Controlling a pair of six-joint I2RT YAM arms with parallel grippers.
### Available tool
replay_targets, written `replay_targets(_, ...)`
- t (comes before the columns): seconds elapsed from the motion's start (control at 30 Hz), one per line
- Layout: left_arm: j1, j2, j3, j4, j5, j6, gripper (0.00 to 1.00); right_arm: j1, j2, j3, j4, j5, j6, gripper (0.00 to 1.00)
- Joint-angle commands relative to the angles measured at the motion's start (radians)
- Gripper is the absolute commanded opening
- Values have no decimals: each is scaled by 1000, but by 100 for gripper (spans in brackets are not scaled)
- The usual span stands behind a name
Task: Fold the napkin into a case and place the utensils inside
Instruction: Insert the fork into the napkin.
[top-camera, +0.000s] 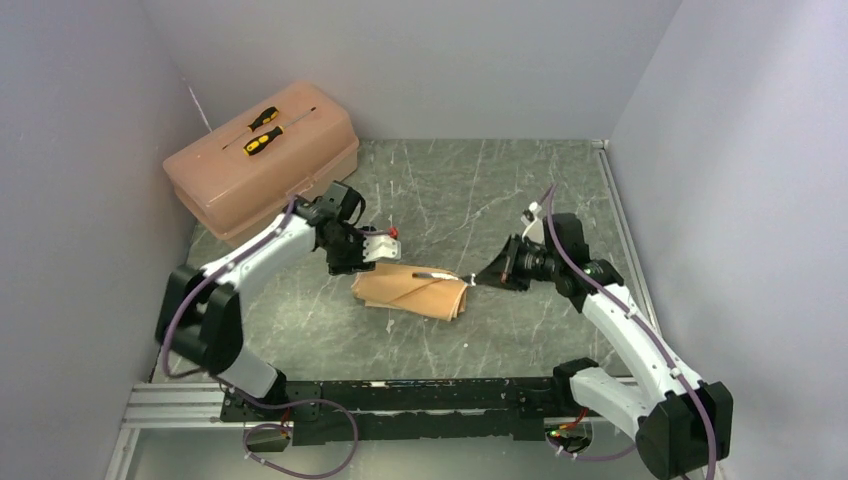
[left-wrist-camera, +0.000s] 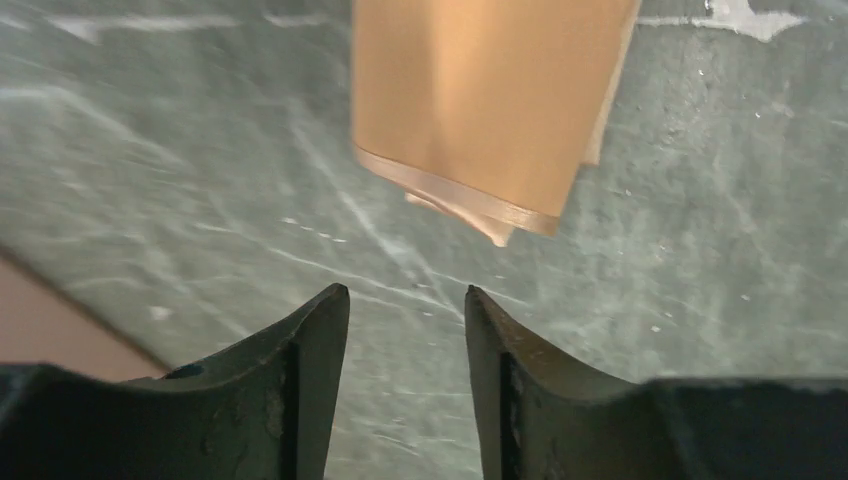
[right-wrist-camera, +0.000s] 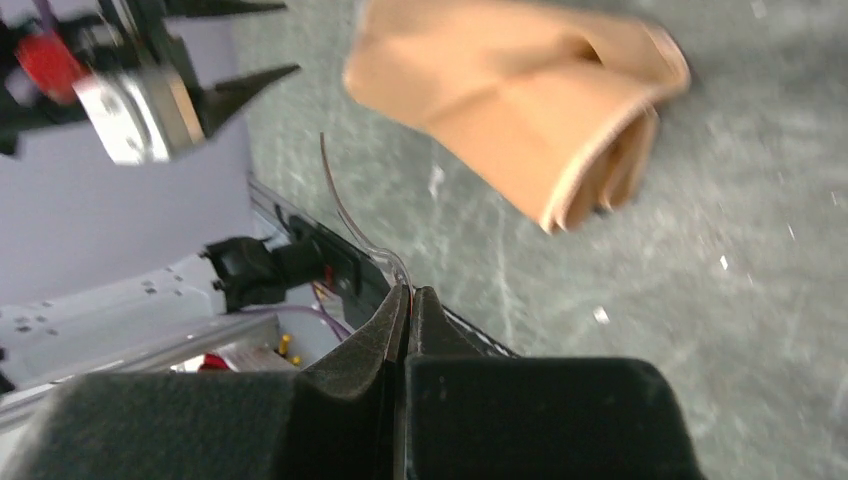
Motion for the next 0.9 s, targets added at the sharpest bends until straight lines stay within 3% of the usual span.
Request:
replay_targets(0.0, 48, 133, 122, -204, 70, -207, 48, -3, -72, -83, -123, 26, -51, 0)
replay_targets(0.2, 55, 177, 71, -120, 83, -221, 41, -3, -85, -149, -101, 42, -49, 0)
replay_targets(0.87, 28, 250, -74, 127, 58, -163, 37, 27, 164, -193, 201, 103, 6, 0)
